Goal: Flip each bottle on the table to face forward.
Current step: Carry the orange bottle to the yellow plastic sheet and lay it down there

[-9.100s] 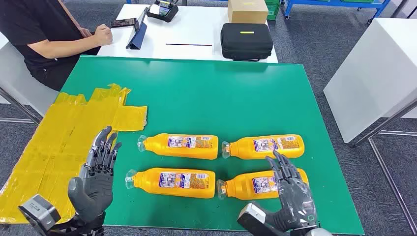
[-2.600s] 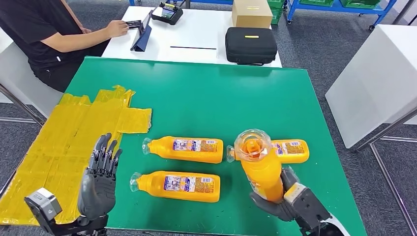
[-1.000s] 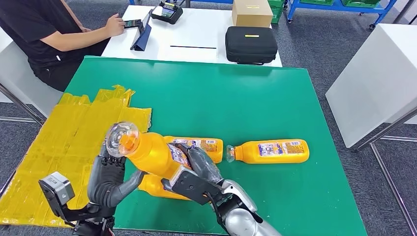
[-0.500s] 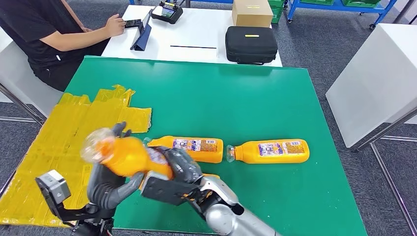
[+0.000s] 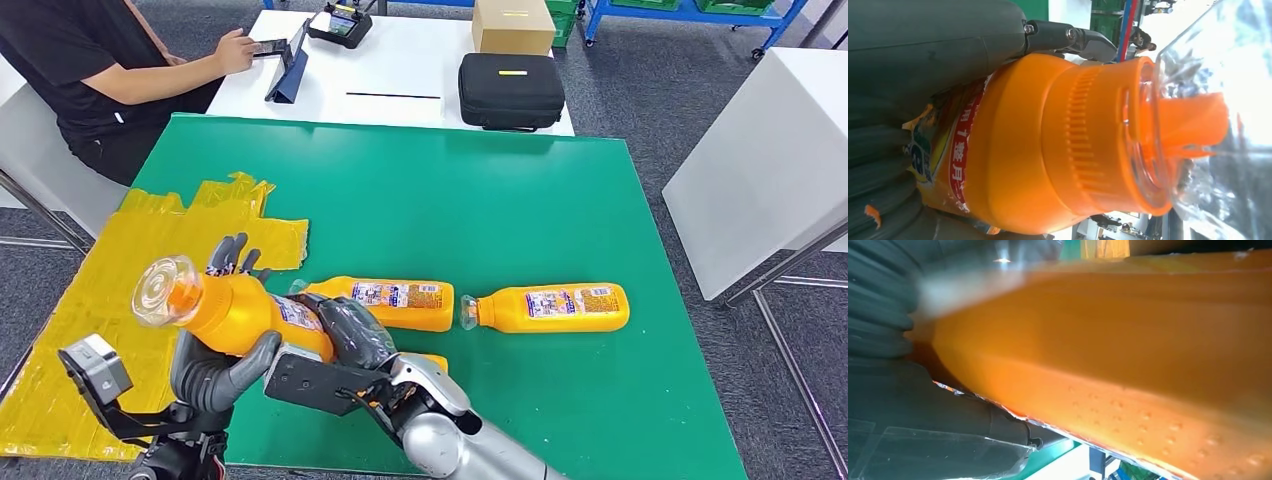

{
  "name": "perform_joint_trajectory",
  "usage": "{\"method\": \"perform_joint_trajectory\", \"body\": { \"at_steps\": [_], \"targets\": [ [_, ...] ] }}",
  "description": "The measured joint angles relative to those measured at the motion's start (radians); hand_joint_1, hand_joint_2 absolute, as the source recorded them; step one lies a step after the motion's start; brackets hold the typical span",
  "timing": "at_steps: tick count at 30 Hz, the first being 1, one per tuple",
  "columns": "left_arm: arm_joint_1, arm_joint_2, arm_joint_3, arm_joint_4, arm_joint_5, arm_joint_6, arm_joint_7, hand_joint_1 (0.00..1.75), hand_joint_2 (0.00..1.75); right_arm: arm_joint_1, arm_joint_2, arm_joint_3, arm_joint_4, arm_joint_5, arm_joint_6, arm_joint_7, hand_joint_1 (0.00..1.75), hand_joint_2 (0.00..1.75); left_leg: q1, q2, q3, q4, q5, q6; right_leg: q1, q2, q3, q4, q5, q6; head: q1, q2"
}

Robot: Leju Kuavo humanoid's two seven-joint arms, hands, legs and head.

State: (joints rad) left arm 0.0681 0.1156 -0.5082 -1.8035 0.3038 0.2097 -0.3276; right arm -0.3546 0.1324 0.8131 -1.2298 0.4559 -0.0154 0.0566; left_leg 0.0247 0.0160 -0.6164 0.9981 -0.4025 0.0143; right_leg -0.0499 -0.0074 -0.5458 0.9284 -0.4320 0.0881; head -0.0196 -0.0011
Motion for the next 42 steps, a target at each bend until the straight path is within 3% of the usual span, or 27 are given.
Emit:
{"method": "perform_joint_trajectory", "body": {
  "at_steps": [3,4,21,23,25,27,34,42],
  "targets": [
    [-0.005,0.001,-0.003,0.002,0.0,0.001,-0.002,1.71,1.75,-0.001,0.0,0.0,-0.007,-0.005,0.019,0.002,1.75,1.75,0.0,0.0,0.0,0.0,0.0,0.0,0.0,0.0,0.0,0.0,0.0,0.0,0.0,0.0],
    [-0.005,0.001,-0.004,0.002,-0.001,0.002,-0.003,1.75,1.75,-0.001,0.0,0.0,-0.007,-0.007,0.023,0.0,1.75,1.75,0.0,0.0,0.0,0.0,0.0,0.0,0.0,0.0,0.0,0.0,0.0,0.0,0.0,0.0],
    [-0.001,0.001,-0.003,0.006,-0.013,0.012,-0.018,1.75,1.75,0.002,-0.006,0.0,0.001,-0.028,0.012,-0.011,1.75,1.75,0.0,0.0,0.0,0.0,0.0,0.0,0.0,0.0,0.0,0.0,0.0,0.0,0.0,0.0],
    [0.007,0.001,-0.001,0.006,-0.017,0.012,-0.026,1.75,1.75,0.006,-0.011,-0.001,0.003,-0.033,-0.003,-0.014,0.87,1.75,0.0,0.0,0.0,0.0,0.0,0.0,0.0,0.0,0.0,0.0,0.0,0.0,0.0,0.0],
    [0.014,0.001,0.0,0.006,-0.021,0.012,-0.03,1.75,1.75,0.01,-0.014,-0.001,0.004,-0.034,-0.012,-0.015,0.0,0.87,0.0,0.0,0.0,0.0,0.0,0.0,0.0,0.0,0.0,0.0,0.0,0.0,0.0,0.0],
    [0.022,0.001,0.001,0.005,-0.037,0.022,-0.038,1.75,1.75,0.015,-0.016,-0.004,0.004,-0.039,-0.024,-0.017,0.0,0.0,0.0,0.0,0.0,0.0,0.0,0.0,0.0,0.0,0.0,0.0,0.0,0.0,0.0,0.0],
    [0.129,-0.012,0.081,-0.054,-0.294,0.207,-0.027,1.75,1.75,0.123,-0.078,-0.087,-0.068,-0.021,-0.103,-0.029,0.0,0.0,0.0,-0.001,-0.001,0.0,0.0,0.0,0.0,0.0,-0.001,0.0,0.0,0.0,0.0,0.0],
    [0.175,-0.04,0.261,-0.054,-0.531,0.255,0.033,1.75,1.75,0.213,-0.128,-0.172,-0.207,0.022,-0.093,-0.028,0.0,0.0,0.0,-0.001,-0.001,0.0,0.0,0.0,0.0,0.0,-0.011,0.0,-0.001,-0.001,0.0,0.0]
  ]
}}
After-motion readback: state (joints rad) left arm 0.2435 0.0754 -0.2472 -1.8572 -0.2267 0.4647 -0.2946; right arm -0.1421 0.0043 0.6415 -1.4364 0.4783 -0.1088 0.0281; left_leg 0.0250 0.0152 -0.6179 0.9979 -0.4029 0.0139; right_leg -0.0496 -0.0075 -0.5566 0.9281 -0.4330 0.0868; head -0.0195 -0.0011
